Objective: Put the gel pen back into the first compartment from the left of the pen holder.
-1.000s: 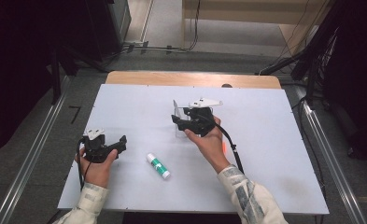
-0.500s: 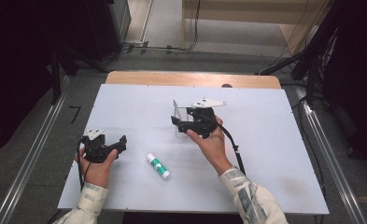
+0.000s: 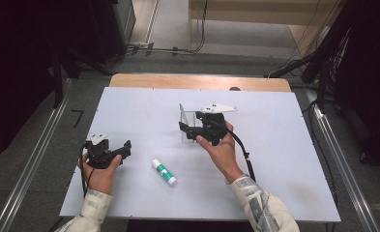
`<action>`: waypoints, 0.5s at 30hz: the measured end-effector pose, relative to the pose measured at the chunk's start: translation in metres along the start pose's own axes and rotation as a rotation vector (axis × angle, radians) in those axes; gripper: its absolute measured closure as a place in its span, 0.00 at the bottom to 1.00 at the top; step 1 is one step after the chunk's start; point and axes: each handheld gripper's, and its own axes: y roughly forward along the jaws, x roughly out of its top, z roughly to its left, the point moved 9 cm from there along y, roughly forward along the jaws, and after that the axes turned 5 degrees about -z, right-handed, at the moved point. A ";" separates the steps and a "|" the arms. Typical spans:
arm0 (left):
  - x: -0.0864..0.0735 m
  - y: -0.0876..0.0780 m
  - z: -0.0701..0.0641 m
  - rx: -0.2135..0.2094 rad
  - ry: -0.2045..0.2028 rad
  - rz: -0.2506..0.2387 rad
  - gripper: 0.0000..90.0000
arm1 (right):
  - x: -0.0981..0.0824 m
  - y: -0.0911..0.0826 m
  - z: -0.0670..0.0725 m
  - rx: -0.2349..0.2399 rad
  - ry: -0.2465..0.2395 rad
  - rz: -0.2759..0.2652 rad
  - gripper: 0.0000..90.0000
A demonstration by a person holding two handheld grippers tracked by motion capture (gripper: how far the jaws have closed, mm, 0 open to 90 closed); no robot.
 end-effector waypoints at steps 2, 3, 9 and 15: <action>0.000 0.000 0.000 0.000 -0.001 0.000 0.16 | 0.000 -0.001 0.000 0.004 0.003 -0.002 0.24; 0.000 0.000 0.000 0.001 -0.001 0.001 0.16 | -0.001 -0.002 0.000 0.001 0.005 0.001 0.24; 0.000 0.000 -0.001 -0.001 -0.002 -0.002 0.16 | -0.002 -0.005 -0.001 -0.005 0.004 0.000 0.24; 0.001 0.000 -0.004 -0.002 0.000 -0.003 0.16 | -0.005 -0.009 -0.003 -0.012 0.000 -0.003 0.24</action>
